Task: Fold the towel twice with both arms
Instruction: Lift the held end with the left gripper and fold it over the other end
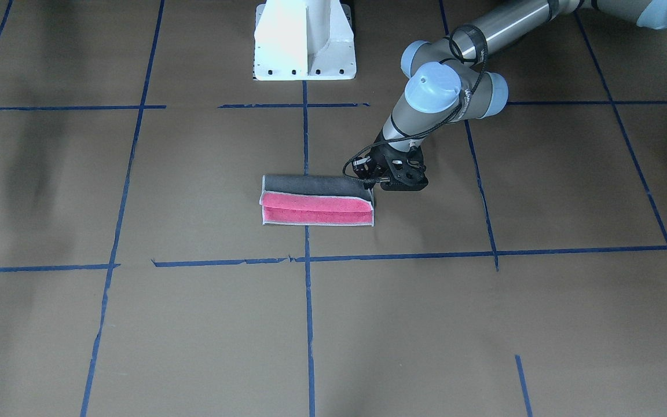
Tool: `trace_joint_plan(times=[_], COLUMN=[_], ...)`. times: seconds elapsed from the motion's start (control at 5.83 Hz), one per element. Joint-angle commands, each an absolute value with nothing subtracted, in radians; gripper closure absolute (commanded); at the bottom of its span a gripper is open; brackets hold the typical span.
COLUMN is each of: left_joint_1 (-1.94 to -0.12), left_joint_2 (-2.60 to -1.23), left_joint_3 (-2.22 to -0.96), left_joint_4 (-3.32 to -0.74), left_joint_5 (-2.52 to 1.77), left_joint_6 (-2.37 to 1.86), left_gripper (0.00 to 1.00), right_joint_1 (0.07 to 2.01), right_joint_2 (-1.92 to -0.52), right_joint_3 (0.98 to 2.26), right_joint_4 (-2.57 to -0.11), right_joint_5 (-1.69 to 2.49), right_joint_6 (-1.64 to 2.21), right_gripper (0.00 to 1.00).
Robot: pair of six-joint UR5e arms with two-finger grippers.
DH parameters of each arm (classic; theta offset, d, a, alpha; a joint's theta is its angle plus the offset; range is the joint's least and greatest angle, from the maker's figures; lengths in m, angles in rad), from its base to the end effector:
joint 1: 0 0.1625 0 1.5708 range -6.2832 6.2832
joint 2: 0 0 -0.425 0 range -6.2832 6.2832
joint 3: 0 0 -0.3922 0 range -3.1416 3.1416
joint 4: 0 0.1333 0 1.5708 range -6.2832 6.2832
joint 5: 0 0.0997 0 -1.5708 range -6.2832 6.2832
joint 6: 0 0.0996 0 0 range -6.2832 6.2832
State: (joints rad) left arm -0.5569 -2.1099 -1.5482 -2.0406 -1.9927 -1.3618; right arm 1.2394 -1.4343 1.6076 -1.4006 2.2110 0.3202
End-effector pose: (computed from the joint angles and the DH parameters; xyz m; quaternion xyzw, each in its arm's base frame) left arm 0.5369 -0.4432 0.3005 0.0019 0.4983 -0.0514 0.8655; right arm -0.1140 -0.5582 0.5576 0.0545 -0.3456 -0.0590 0.9349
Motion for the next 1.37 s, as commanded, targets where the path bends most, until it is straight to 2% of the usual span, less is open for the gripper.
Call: trace_joint_plan(times=[0.0,0.17,0.51,0.69,0.86,1.2], left_joint_1=[-0.557,-0.554,-0.549,-0.546,-0.526,-0.483], left_joint_2=[-2.170,-2.247,-2.362,-2.378,-2.479,-2.584], left_joint_3=[-1.554,-1.558,-1.519,-1.506,-1.402,-1.272], left_joint_4=[-1.946,-1.825,-1.755,-1.756,-1.755,-1.759], left_joint_5=[-2.017,-2.002,-1.924,-1.899,-1.849,-1.789], left_joint_6=[-1.355,-1.336,-1.301,-1.296,-1.266,-1.075], left_gripper=[1.00,1.00,1.00,1.00,1.00,1.00], right_joint_1=[1.239,1.239,1.244,1.247,1.250,1.253], right_joint_2=[-1.434,-1.434,-1.436,-1.436,-1.437,-1.440], right_joint_3=[1.608,1.608,1.608,1.608,1.608,1.608], right_joint_4=[-1.401,-1.401,-1.401,-1.401,-1.401,-1.401], right_joint_5=[2.212,2.214,2.230,2.235,2.238,2.244], right_joint_6=[0.321,0.321,0.319,0.318,0.318,0.316], right_gripper=[0.00,0.00,0.00,0.00,0.00,0.00])
